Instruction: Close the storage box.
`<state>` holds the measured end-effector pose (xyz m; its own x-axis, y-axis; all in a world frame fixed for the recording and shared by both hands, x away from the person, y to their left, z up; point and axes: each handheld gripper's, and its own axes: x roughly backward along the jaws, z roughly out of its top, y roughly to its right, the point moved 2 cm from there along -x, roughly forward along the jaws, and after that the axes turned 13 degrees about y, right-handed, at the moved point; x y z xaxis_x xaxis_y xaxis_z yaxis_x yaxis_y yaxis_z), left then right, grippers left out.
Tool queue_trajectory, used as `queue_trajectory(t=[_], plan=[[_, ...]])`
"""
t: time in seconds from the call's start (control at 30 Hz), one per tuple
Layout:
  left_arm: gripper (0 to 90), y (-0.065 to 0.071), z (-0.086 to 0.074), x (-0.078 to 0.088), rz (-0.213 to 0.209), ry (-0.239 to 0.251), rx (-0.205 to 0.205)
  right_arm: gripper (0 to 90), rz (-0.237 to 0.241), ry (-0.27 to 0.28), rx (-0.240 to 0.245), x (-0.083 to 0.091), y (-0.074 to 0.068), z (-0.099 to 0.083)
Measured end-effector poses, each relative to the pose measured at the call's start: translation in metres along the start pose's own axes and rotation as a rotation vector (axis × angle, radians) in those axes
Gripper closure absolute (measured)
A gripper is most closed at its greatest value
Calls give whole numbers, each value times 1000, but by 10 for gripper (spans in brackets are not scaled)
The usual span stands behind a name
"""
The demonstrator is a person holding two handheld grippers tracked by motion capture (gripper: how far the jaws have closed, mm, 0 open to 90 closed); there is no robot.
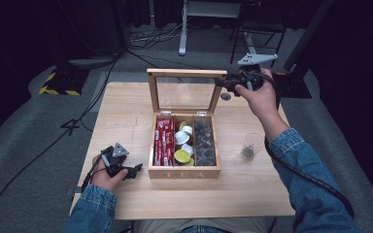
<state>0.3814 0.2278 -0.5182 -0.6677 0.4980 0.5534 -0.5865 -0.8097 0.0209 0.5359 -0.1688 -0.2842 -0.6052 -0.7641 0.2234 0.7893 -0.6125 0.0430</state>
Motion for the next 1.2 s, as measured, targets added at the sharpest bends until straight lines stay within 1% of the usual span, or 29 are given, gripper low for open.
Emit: queue_trajectory(t=[0.23, 0.3, 0.4, 0.53, 0.6, 0.7, 0.77, 1.03, 1.13, 1.2], plan=[[147, 1, 0, 1, 4, 3, -5, 602, 27, -34, 27, 11, -14, -3], [147, 1, 0, 0, 4, 4, 3, 597, 35, -39, 31, 14, -18, -4], [145, 1, 0, 0, 5, 4, -2, 591, 49, -46, 34, 20, -25, -8], [145, 1, 0, 0, 3, 4, 2, 578, 71, -62, 34, 26, -34, -14], [146, 1, 0, 0, 6, 3, -5, 574, 80, -71, 31, 29, -38, -17], [146, 2, -1, 1, 4, 1, -3, 566, 92, -86, 48, 33, -44, -21], [146, 2, -1, 1, 4, 1, -3, 555, 103, -92, 48, 36, -48, -25], [146, 2, -1, 1, 5, 0, -2, 520, 123, -101, 66, 41, -62, -37], [146, 2, -1, 1, 6, 1, -4, 505, 129, -108, 81, 43, -67, -42], [146, 2, -1, 1, 6, 0, -2, 489, 136, -102, 83, 44, -72, -44]])
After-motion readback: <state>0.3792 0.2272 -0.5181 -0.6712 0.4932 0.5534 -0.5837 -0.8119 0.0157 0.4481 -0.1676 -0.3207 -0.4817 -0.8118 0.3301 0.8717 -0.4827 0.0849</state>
